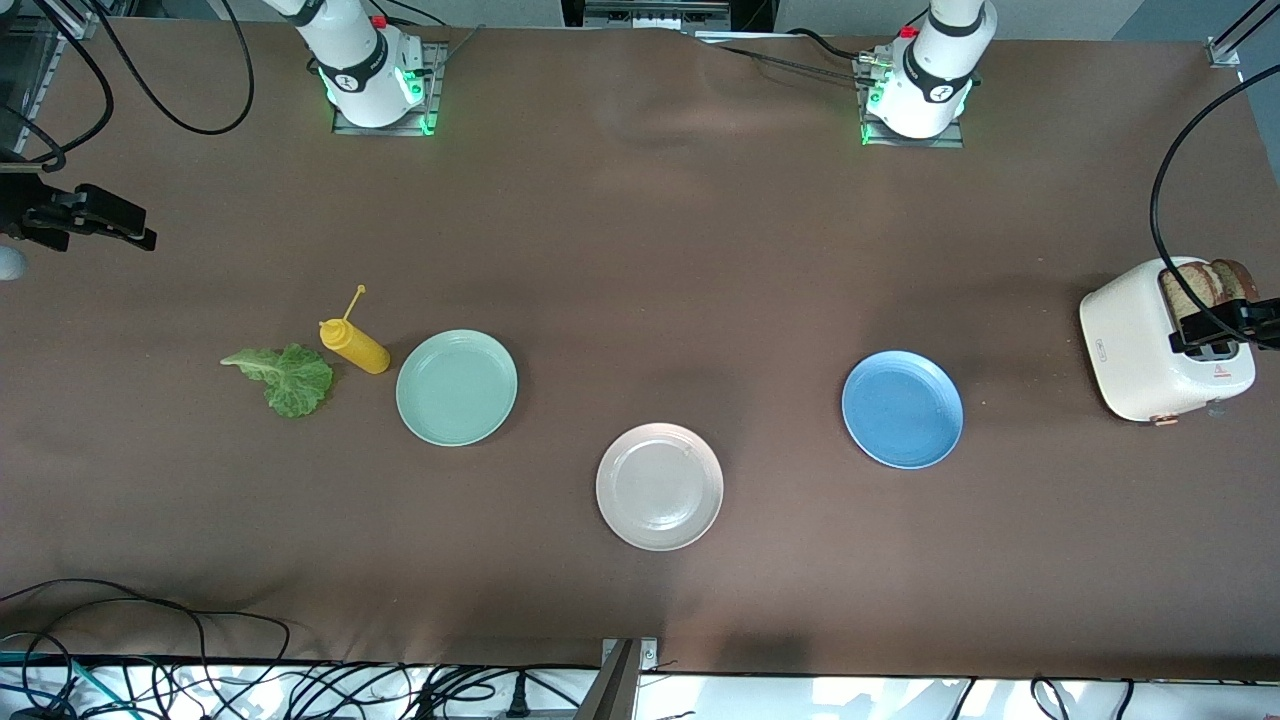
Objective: Make sandwich on beige plate with both arms
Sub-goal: 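Move the left gripper over the bread slices in the white toaster, then lower the left gripper and close it on one bread slice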
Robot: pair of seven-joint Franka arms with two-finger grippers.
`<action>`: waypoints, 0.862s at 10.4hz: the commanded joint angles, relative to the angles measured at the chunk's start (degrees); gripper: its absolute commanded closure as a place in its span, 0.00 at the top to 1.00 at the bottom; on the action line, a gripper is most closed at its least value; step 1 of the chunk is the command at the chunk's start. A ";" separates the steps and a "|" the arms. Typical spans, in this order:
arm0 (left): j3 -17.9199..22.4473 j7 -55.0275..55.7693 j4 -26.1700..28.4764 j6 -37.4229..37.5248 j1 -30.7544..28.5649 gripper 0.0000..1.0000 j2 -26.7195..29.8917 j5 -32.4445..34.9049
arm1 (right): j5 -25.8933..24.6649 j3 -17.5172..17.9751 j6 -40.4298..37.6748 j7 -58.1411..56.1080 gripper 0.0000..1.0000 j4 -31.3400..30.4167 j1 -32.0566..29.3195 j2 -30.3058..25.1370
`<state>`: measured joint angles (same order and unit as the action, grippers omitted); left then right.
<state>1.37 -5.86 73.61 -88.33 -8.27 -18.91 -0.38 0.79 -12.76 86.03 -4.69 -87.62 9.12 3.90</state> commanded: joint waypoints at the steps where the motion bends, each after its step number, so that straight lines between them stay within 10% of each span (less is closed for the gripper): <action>1: -0.32 -0.29 0.22 0.70 -0.52 1.00 -0.07 1.17 | 0.70 -0.07 -0.95 -0.50 1.00 1.13 -0.33 0.23; 9: -0.23 -9.32 0.31 2.55 -7.90 1.00 -4.02 4.67 | 0.70 -0.07 -0.95 -0.50 1.00 1.13 -0.33 0.23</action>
<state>1.54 -11.52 74.00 -86.57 -15.14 -22.11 1.17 0.79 -12.79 86.03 -4.69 -87.62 9.08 3.90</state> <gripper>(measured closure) 0.000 0.000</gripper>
